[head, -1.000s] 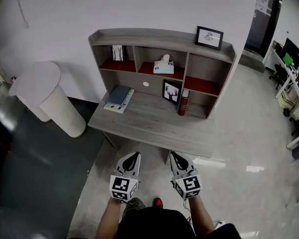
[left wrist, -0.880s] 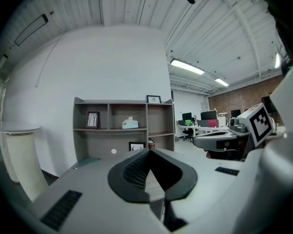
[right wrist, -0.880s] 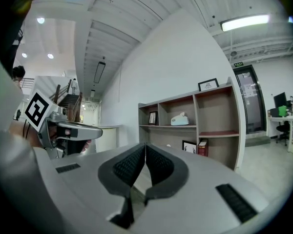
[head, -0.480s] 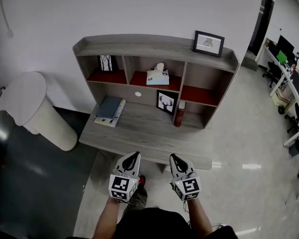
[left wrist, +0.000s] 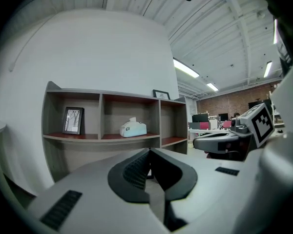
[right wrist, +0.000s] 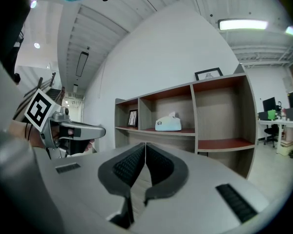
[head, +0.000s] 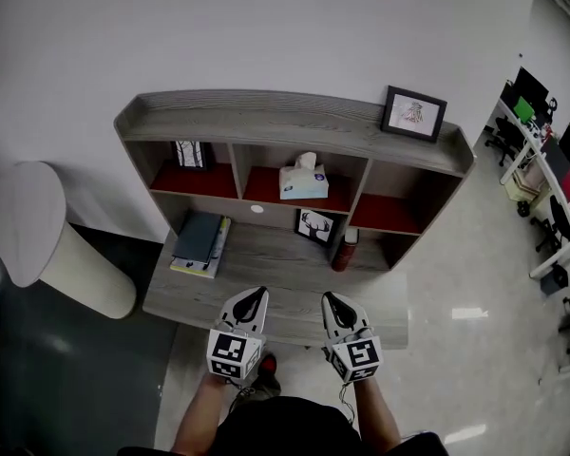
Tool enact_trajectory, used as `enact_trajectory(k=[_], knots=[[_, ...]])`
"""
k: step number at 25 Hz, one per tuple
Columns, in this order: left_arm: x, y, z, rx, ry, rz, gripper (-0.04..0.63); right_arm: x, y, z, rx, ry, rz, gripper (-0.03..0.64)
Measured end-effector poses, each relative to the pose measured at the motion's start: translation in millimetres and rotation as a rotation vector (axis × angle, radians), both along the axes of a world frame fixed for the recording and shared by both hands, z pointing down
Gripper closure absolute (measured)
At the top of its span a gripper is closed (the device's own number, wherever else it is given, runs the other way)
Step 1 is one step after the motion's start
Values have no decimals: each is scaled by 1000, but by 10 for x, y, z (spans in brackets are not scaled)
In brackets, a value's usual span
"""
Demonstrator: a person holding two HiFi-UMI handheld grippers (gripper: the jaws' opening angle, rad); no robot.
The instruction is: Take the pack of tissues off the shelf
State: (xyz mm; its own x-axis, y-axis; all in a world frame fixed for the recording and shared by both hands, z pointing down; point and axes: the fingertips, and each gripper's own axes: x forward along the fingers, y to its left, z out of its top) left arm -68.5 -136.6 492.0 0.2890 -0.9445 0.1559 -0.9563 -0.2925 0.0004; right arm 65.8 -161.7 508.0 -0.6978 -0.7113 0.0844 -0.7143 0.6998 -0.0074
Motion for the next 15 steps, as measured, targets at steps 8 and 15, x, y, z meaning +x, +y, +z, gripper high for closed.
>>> enact_trajectory(k=[8, 15], knots=[[-272, -602, 87, -21, 10, 72, 589, -146, -622, -2, -5, 5, 103, 588], [-473, -1001, 173, -31, 22, 132, 589, -208, -1034, -76, 16, 27, 201, 588]])
